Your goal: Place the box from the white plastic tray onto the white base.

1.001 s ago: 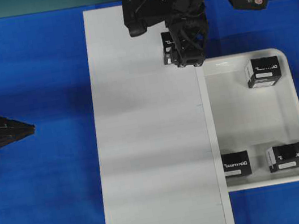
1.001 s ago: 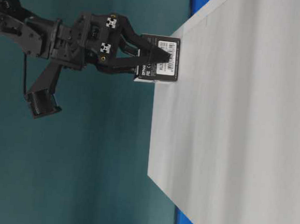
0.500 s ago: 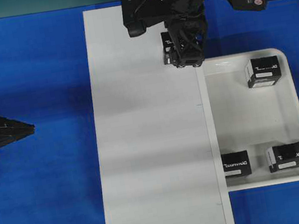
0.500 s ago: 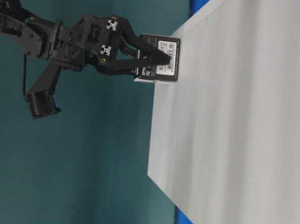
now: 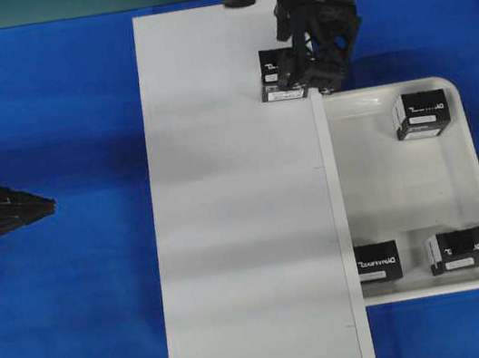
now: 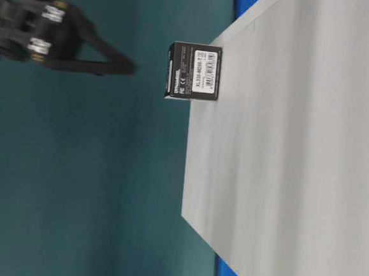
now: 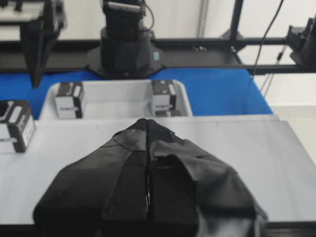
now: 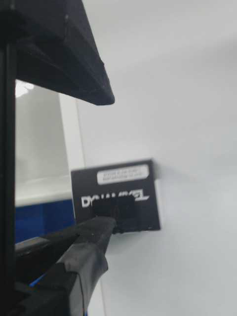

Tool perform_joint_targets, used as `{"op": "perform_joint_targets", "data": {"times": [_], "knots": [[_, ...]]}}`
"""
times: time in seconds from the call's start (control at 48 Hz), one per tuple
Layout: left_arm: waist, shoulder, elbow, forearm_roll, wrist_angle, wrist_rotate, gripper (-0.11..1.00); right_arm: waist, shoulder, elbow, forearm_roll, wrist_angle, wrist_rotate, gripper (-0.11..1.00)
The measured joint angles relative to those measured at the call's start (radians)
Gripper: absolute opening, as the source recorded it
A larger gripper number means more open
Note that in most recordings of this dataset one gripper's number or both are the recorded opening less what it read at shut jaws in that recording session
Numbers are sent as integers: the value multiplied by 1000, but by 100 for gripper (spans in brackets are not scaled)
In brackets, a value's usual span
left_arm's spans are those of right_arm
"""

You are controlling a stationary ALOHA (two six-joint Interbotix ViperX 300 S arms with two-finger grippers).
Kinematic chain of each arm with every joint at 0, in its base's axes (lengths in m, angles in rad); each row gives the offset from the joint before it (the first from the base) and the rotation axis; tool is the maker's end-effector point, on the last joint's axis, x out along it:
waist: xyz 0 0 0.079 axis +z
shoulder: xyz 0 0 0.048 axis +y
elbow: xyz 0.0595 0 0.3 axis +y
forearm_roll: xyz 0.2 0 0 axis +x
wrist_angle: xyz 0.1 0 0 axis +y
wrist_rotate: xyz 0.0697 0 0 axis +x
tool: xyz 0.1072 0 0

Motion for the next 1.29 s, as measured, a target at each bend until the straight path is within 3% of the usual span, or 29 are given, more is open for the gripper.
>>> {"op": "perform_joint_targets", "data": {"times": [0.459, 0.938, 1.292], "knots": [[3, 0, 0, 0, 31, -2, -7, 61, -186, 127, 8, -204, 83, 99], [8, 0, 0, 0, 31, -3, -7, 67, -345, 278, 8, -249, 172, 99], [9, -2, 0, 0, 31, -3, -7, 69, -477, 388, 6, -290, 181, 99]]}}
